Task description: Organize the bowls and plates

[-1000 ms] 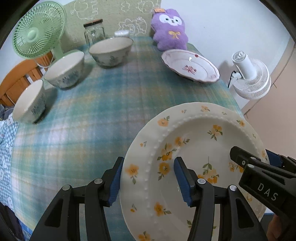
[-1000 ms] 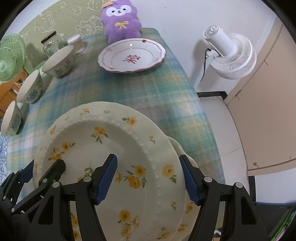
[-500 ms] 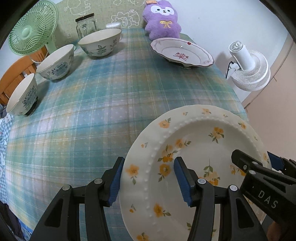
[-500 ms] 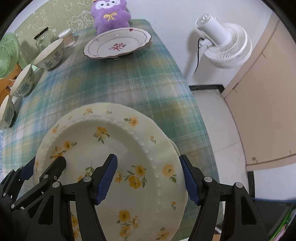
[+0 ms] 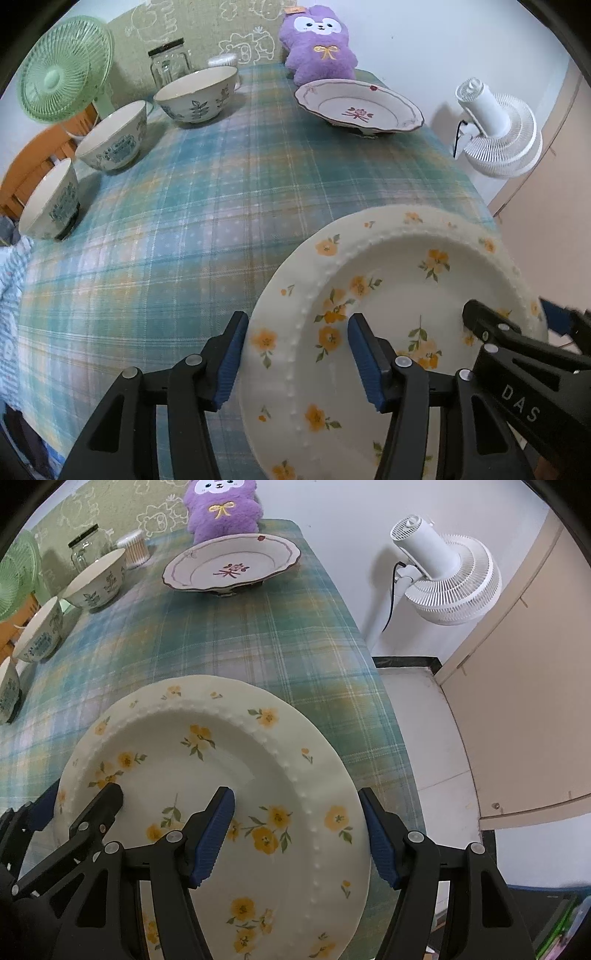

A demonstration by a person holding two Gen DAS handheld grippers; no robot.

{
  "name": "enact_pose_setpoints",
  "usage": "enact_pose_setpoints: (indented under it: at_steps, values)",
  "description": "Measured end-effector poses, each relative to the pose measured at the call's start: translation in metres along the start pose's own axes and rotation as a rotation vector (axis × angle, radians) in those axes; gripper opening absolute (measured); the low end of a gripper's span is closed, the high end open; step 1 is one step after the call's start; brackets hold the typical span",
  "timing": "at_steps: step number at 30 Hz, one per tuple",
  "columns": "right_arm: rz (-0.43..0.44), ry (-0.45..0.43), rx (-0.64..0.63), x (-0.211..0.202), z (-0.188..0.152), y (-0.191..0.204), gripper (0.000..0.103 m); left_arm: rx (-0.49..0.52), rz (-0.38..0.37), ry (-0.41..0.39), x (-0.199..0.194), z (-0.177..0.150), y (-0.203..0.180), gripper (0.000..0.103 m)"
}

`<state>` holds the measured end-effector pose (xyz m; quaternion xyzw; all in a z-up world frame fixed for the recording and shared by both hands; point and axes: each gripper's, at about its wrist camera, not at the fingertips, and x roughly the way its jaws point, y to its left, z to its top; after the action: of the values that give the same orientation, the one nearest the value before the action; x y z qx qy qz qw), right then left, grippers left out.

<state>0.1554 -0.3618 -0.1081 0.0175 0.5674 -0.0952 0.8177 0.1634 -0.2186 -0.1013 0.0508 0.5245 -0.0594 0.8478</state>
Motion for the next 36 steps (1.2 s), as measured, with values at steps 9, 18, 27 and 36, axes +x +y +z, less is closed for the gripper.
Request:
enact_pose_setpoints:
  at_steps: [9,18,27,36]
  values:
    - [-0.029,-0.007,-0.044,0.003,0.000,0.005,0.071,-0.025,0.016,-0.013,0.002,-0.003,0.001,0.055]
    - [0.006,-0.001,-0.072,0.001,-0.001,0.002,0.071,-0.066,0.002,-0.015,-0.006,-0.006,0.004,0.065]
    - [0.099,-0.074,-0.087,-0.033,0.016,-0.006,0.071,-0.093,-0.007,-0.060,-0.041,0.006,0.012,0.077]
    - [0.148,-0.155,-0.034,-0.084,0.035,0.002,0.071,-0.088,-0.025,-0.146,-0.084,0.037,0.031,0.080]
